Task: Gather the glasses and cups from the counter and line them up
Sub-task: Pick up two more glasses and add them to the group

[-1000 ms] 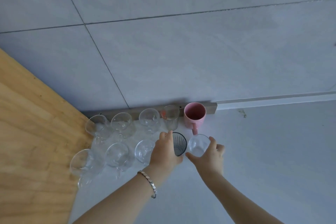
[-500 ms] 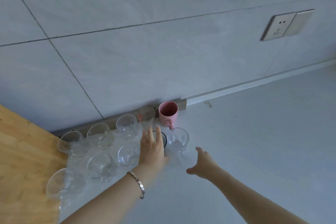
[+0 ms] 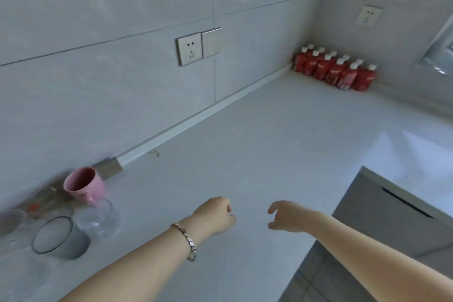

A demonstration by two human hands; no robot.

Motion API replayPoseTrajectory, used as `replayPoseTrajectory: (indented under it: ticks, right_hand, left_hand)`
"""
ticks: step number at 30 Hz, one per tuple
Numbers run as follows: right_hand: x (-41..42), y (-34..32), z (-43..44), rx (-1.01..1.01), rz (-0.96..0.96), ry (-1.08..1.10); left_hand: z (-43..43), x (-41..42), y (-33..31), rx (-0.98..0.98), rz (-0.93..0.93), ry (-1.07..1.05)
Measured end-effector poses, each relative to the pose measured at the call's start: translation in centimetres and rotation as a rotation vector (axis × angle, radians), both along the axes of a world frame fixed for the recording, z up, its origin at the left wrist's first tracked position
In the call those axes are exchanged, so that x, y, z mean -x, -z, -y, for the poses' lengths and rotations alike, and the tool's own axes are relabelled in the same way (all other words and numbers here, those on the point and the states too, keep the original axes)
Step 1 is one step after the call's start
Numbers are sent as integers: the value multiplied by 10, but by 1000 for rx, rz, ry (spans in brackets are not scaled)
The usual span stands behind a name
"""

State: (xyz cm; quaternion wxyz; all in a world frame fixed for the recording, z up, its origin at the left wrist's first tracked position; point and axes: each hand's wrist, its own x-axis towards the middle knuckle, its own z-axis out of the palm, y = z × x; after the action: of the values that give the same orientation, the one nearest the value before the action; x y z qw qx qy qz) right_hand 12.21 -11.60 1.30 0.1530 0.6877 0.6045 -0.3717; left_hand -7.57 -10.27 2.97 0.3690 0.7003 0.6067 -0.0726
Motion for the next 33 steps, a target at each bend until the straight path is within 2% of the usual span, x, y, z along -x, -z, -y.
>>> replayPoseTrajectory:
  ticks: [3, 11, 19, 26, 29, 33]
  right_hand:
    - [-101, -14, 24, -26, -10, 110]
    - [-340, -42, 97, -12, 117, 304]
    - [-517, -49, 153, -57, 158, 698]
    - [-626, -34, 156, -308, 340, 1170]
    - [-656, -16, 151, -344, 290, 1319]
    - [-674, 6, 143, -384, 92, 1401]
  left_hand:
    - [1, -94, -4, 15, -13, 114]
    - [-5, -334, -19, -60, -59, 404]
    - [-24, -527, -22, -63, -66, 629]
    - [-52, -664, -8, -52, -61, 883]
    - [-62, -711, -3, -48, -61, 968]
    - [-77, -758, 9, -21, -77, 1045]
